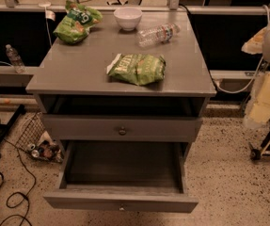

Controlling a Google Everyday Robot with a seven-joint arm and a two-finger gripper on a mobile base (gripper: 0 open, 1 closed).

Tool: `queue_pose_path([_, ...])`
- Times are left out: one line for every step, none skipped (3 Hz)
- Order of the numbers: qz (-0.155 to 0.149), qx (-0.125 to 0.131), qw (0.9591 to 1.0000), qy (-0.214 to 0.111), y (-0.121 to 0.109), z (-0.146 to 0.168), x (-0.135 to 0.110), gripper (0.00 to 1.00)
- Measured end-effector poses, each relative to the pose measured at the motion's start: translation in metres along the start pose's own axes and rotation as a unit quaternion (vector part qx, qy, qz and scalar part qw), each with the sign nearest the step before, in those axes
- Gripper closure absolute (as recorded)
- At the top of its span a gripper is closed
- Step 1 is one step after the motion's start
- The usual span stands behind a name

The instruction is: Place green jalapeno chip bag into middle drawer

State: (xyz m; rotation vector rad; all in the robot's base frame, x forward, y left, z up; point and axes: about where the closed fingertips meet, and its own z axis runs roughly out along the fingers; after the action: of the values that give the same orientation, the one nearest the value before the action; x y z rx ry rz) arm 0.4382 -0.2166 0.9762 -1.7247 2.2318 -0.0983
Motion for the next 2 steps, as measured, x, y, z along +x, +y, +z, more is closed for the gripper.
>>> queue_pose_path([-0.001, 0.0, 1.0, -0.006, -0.008, 0.004, -0.003, 0.0])
queue_pose_path([-0.008, -0.011, 0.9994, -0.032, -0.038, 0.024, -0.019, 0.0])
